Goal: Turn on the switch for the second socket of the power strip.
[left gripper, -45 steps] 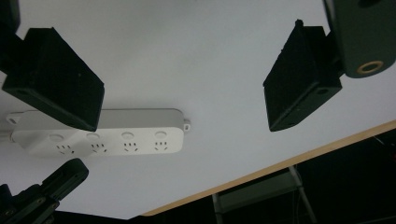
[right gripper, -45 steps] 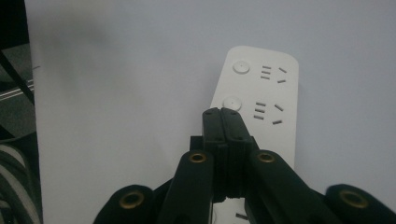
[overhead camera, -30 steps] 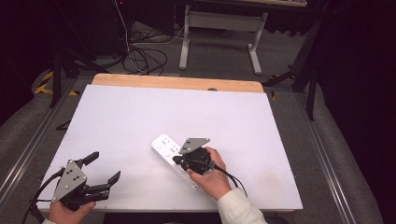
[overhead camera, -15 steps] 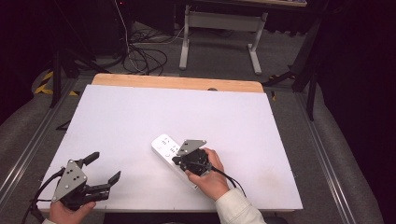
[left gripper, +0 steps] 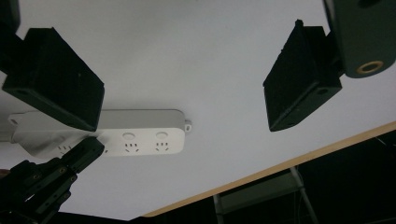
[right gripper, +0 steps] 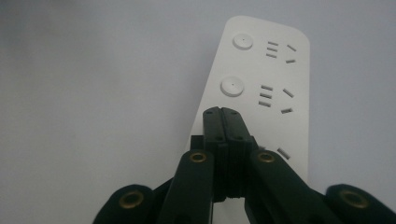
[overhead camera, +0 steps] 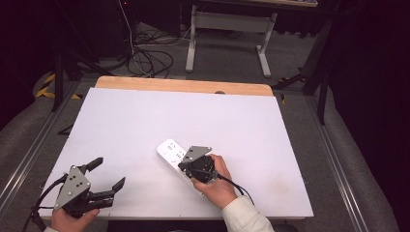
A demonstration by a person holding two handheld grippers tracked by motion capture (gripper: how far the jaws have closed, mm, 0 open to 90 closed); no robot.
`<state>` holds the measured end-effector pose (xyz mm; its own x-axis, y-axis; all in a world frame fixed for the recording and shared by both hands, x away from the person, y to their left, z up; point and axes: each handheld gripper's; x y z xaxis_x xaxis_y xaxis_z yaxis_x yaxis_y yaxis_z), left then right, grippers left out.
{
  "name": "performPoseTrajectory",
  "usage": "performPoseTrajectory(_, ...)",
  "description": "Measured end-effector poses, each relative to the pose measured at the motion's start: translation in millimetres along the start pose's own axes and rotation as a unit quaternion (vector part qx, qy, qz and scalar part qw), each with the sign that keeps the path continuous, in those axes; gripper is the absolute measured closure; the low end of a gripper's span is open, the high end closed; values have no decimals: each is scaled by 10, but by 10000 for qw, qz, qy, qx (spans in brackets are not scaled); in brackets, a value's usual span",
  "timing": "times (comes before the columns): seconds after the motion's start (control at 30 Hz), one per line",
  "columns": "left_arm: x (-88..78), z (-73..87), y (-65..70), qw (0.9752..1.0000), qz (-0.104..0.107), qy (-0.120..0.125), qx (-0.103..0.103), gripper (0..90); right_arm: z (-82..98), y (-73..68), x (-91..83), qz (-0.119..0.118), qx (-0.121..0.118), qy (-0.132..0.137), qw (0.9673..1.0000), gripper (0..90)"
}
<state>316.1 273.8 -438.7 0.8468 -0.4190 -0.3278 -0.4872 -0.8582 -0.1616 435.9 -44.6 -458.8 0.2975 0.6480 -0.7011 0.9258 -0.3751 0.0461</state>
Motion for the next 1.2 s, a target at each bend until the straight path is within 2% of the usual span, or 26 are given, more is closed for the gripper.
performPoseTrajectory(0.27, 0, -1, 3, 10000, 4, 4, 1, 127, 4, -5, 9, 7, 44, -13, 10000, 900)
performPoseTrajectory(0.33, 2, -1, 3, 10000, 5, 2, 1, 127, 5, -7, 10, 90, -19, -31, 10000, 900)
performPoseTrajectory(0.83, 1, -1, 8, 10000, -15, -7, 9, 128, 18, -4, 22, 28, 176, 15, 9998, 900)
performPoseTrajectory(1.2, 2, -1, 10, 10000, -19, -13, 13, 128, 23, -19, 24, 99, 175, -5, 9998, 900)
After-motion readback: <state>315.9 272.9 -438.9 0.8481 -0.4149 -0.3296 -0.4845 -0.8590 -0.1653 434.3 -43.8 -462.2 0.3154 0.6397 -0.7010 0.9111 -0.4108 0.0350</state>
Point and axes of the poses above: each handheld gripper's, and its own axes: x roughly forward along the jaws, z roughly out of its underside, y roughly to its right, and after that the axes turned 5 degrees about -z, right-handed
